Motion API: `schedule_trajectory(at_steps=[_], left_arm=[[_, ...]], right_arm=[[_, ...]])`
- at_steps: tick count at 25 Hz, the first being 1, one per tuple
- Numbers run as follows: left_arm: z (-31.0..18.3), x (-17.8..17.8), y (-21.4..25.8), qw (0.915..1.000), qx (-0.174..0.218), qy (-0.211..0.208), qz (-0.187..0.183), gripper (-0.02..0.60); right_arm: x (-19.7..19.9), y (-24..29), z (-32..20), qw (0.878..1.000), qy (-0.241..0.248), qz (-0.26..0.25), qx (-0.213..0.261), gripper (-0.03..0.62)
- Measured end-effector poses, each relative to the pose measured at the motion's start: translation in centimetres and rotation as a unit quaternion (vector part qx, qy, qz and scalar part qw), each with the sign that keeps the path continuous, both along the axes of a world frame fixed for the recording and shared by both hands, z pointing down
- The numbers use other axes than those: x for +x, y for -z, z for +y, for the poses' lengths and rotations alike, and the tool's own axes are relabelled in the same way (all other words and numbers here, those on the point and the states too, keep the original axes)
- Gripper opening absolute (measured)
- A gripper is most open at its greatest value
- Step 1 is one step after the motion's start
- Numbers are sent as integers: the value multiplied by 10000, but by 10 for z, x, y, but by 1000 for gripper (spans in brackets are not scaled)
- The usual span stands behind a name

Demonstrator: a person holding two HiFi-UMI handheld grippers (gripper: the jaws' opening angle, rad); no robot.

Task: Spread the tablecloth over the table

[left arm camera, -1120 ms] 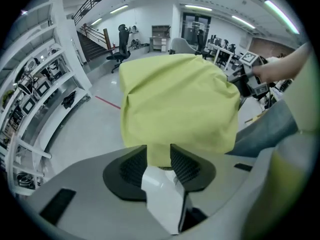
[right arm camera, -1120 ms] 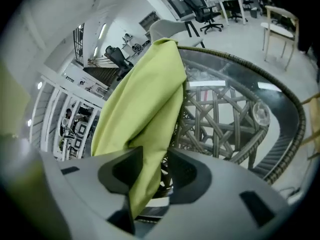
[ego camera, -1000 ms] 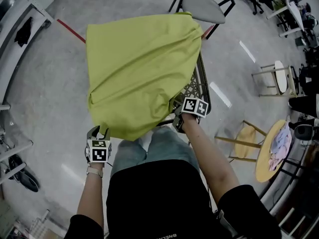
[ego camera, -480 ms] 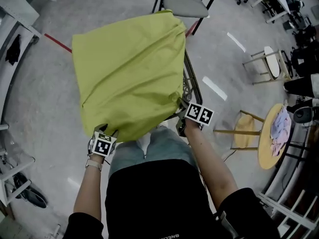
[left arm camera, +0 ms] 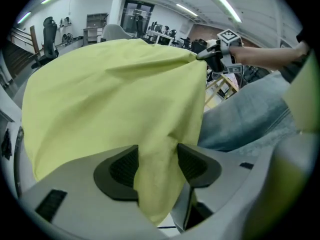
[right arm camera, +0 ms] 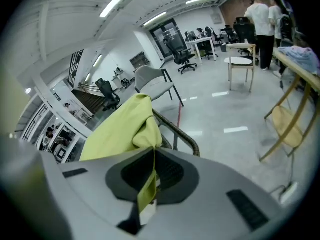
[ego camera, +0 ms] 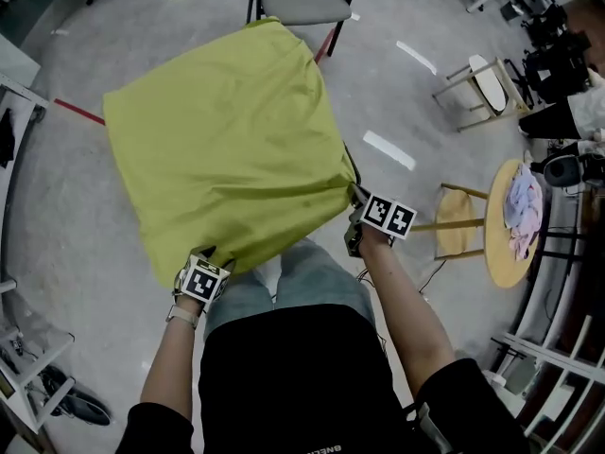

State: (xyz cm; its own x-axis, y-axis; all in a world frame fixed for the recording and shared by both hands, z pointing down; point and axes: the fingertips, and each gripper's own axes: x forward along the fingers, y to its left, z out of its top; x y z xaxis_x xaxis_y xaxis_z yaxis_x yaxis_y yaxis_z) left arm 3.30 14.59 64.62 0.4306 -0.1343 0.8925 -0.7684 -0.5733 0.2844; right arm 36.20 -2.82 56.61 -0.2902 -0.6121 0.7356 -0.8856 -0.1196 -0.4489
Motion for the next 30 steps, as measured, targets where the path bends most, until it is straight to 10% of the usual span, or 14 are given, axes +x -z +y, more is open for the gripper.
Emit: schedule_trajectory(at_steps=[30], left_arm=[[-12,84,0,9983,-105,-556,108,244]], right_arm=[[190,-28,29,9905,-1192,279,-621,30]])
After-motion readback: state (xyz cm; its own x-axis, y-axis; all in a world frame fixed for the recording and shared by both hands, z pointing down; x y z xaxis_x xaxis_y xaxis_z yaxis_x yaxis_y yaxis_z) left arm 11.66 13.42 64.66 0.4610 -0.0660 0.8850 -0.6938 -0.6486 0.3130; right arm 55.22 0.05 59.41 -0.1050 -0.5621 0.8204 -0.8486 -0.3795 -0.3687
